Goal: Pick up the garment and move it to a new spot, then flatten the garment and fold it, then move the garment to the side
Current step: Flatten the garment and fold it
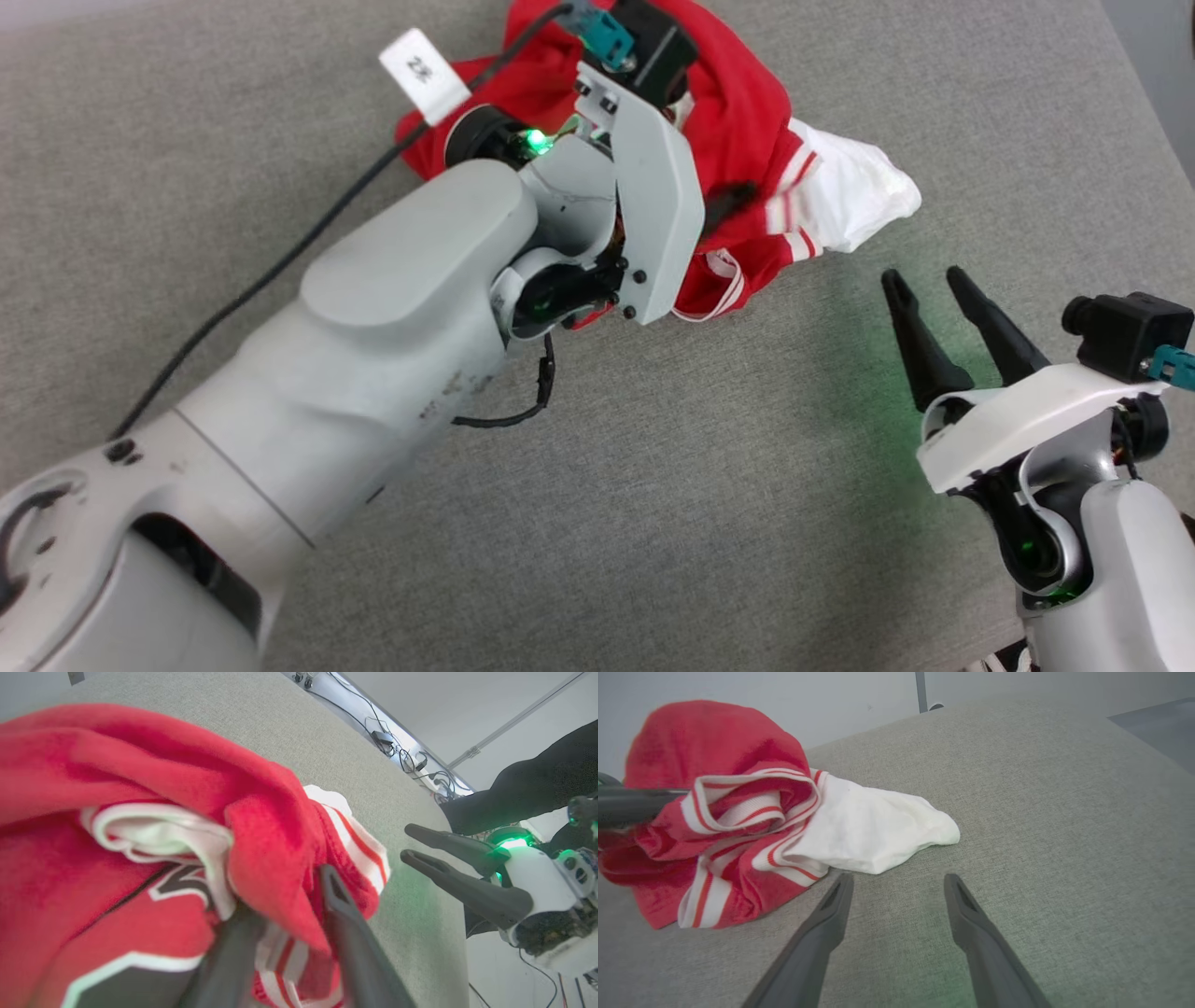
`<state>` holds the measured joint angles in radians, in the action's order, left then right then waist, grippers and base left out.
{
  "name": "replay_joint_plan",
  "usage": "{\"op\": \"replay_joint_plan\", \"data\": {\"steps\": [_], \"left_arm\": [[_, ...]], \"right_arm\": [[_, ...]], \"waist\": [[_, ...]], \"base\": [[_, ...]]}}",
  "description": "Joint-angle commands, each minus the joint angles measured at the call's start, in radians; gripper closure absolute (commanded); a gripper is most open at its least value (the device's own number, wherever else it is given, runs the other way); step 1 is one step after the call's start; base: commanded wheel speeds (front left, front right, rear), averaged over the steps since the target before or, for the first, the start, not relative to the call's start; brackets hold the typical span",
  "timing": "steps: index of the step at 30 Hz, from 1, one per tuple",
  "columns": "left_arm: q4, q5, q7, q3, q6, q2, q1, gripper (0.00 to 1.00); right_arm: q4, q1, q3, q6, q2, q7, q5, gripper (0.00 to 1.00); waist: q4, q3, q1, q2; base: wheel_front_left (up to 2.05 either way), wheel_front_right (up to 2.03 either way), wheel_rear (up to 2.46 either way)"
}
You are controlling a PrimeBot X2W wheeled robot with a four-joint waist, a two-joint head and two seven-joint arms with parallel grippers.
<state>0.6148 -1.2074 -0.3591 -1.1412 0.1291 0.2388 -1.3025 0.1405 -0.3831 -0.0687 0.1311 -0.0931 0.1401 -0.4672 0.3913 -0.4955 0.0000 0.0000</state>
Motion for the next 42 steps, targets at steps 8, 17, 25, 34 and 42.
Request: {"op": "replay_joint_plan", "data": {"steps": [8, 17, 25, 34, 42], "left_arm": [[-0.135, -0.18, -0.048, -0.013, 0.002, 0.057, -0.057, 0.0], [-0.2, -0.243, -0.085, -0.018, 0.002, 0.134, -0.106, 0.0], [-0.117, -0.22, -0.05, -0.064, 0.002, 0.115, -0.102, 0.0], [-0.053, -0.218, -0.024, -0.093, 0.002, 0.111, -0.107, 0.0], [-0.003, -0.217, -0.001, -0.106, 0.002, 0.088, -0.112, 0.0]], "right_arm": [[0.004, 0.01, 0.042, -0.001, -0.033, 0.007, 0.011, 0.0], [-0.03, 0.027, 0.055, -0.001, -0.034, 0.042, 0.027, 0.0], [-0.037, 0.025, 0.04, -0.001, -0.022, 0.038, 0.018, 0.0], [-0.011, 0.018, 0.012, -0.001, -0.006, 0.015, 0.004, 0.0], [0.011, 0.002, -0.013, -0.001, -0.002, 0.0, -0.008, 0.0]], "waist": [[-0.098, 0.058, 0.0, 0.0], [-0.133, 0.09, 0.0, 0.0], [-0.093, 0.064, 0.0, 0.0], [-0.044, 0.039, 0.0, 0.0], [-0.013, 0.026, 0.0, 0.0]], "base": [[0.0, 0.0, 0.0], [0.0, 0.0, 0.0], [0.0, 0.0, 0.0], [0.0, 0.0, 0.0], [0.0, 0.0, 0.0]]}}
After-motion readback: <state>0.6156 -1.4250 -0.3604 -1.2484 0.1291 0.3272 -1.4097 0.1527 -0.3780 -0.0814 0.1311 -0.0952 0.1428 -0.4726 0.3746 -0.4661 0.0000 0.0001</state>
